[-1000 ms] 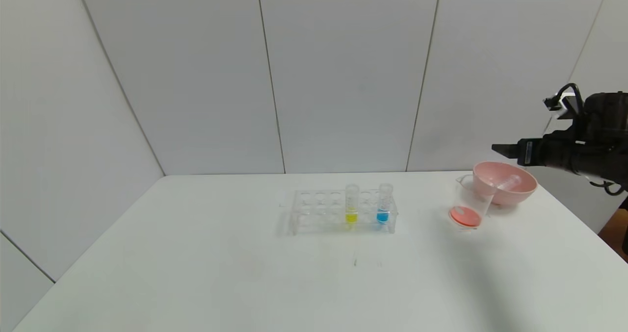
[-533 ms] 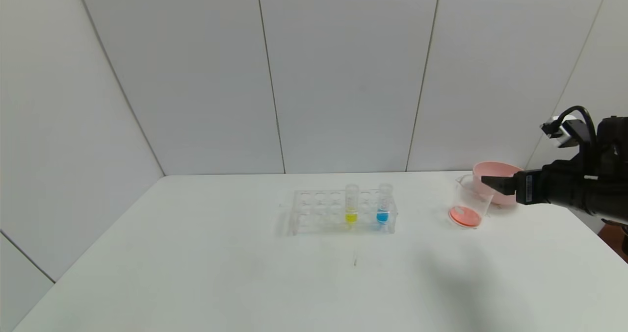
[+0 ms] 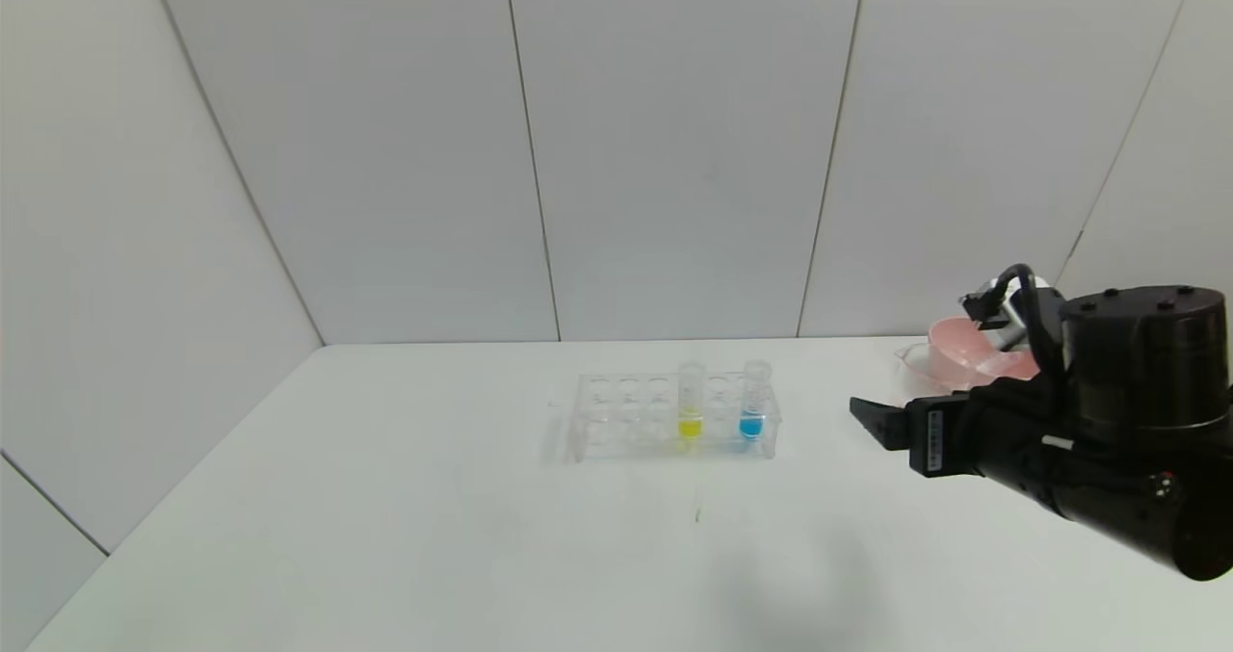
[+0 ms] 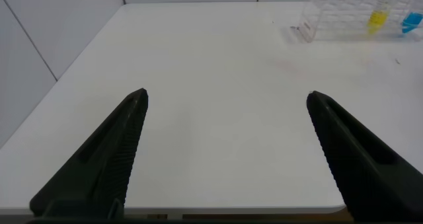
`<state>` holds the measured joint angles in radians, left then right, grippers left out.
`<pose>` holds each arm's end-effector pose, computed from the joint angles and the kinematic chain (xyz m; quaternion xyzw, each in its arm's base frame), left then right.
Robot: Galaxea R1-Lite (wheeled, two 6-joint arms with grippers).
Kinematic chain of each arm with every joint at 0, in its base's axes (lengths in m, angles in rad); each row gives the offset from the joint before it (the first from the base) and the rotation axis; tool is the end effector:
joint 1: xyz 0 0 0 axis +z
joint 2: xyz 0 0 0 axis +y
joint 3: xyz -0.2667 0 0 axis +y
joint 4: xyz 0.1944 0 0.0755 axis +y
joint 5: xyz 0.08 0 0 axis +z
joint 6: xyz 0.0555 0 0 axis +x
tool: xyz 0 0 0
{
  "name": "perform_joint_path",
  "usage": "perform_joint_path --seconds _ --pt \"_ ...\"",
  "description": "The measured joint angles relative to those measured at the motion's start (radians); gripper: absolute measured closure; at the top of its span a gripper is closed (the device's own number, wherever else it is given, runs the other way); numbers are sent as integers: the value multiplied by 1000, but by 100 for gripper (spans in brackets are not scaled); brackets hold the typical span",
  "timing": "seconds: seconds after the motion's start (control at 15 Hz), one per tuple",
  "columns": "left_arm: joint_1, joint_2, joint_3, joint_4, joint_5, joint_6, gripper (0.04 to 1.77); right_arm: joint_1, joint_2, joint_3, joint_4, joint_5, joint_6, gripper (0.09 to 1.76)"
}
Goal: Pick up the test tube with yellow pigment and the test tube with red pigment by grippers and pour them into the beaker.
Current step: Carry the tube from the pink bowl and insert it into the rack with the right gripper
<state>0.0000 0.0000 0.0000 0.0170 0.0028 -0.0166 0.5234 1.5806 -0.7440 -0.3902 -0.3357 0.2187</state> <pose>0.0632 0.0002 0.0732 -0.0083 0.0085 0.0015 0.9999 0.2762 0.1383 0.1158 0.0143 0.2100 0.0689 0.9752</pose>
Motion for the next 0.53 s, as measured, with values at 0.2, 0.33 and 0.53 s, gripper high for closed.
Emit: perform_joint_path --seconds 0.2,0.33,0.53 --pt "0 0 0 0 0 0 9 142 79 -40 -8 -109 80 15" --pt "0 0 0 0 0 0 9 203 146 -98 -9 -163 104 15" --pt "0 0 0 0 0 0 9 265 250 -200 -4 -220 110 15"
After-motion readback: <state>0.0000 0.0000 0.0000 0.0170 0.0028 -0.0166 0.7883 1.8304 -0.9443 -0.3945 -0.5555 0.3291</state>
